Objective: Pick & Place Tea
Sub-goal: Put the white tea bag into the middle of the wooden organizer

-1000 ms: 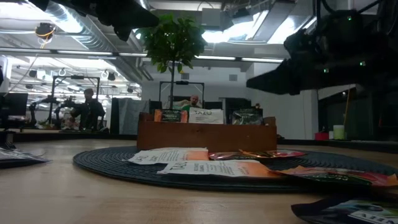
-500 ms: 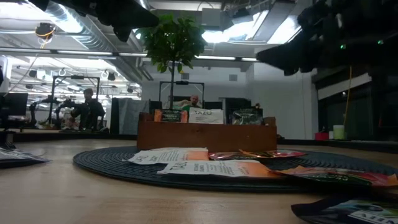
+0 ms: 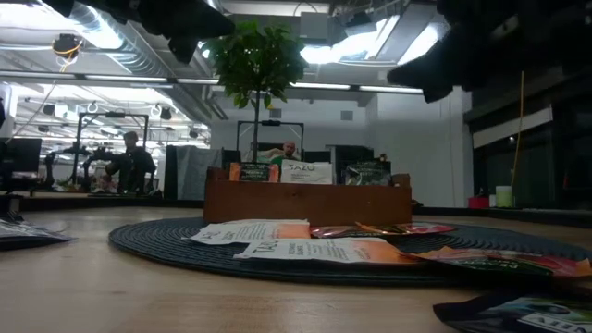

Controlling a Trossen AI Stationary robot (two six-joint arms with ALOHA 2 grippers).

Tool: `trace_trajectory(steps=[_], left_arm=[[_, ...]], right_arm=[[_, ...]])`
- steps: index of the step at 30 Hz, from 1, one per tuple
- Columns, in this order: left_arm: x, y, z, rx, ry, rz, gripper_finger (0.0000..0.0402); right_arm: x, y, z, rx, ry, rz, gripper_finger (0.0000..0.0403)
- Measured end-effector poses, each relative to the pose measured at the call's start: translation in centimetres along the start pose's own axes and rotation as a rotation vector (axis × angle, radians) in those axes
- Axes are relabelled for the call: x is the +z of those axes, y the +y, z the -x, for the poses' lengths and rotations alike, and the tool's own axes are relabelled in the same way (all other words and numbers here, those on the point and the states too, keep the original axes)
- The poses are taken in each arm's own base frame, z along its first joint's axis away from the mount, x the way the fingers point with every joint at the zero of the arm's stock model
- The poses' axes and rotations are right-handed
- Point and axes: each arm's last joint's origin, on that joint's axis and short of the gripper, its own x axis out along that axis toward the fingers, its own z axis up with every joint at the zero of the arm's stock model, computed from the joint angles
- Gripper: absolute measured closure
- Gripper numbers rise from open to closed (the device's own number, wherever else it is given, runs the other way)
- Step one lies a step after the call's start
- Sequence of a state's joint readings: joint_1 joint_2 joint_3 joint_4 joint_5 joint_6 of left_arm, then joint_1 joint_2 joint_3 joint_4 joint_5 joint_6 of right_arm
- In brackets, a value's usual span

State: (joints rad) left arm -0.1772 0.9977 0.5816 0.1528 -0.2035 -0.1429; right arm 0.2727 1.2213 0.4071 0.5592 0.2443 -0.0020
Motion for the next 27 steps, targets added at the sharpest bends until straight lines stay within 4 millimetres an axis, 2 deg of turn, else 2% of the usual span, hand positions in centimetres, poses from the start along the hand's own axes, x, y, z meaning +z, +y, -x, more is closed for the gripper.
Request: trace_trajectory(steps=[11,18,22,27], left_arm=[[-0.9,-1.1,0.3,-0.070,0.090,0.024,0.0397],[-1.2,-2.7,0.8,-0.081,0.085,-0.006,0.0399],[-1.4,-3.5,1.1,-0.085,0.081,-0.020,0.0396],[-1.5,-4.1,1.3,-0.104,0.082,-0.030,0.0399]], right_arm=[[0.7,3.1,0.5,0.003,0.110,-0.045,0.0397],[2.6,5.5,1.0,-0.030,0.195,-0.055,0.0399],[3.3,7.1,0.7,-0.037,0.278,-0.051,0.0399],[3.3,8.7,0.2,-0.056,0.411,-0.098,0.0398]])
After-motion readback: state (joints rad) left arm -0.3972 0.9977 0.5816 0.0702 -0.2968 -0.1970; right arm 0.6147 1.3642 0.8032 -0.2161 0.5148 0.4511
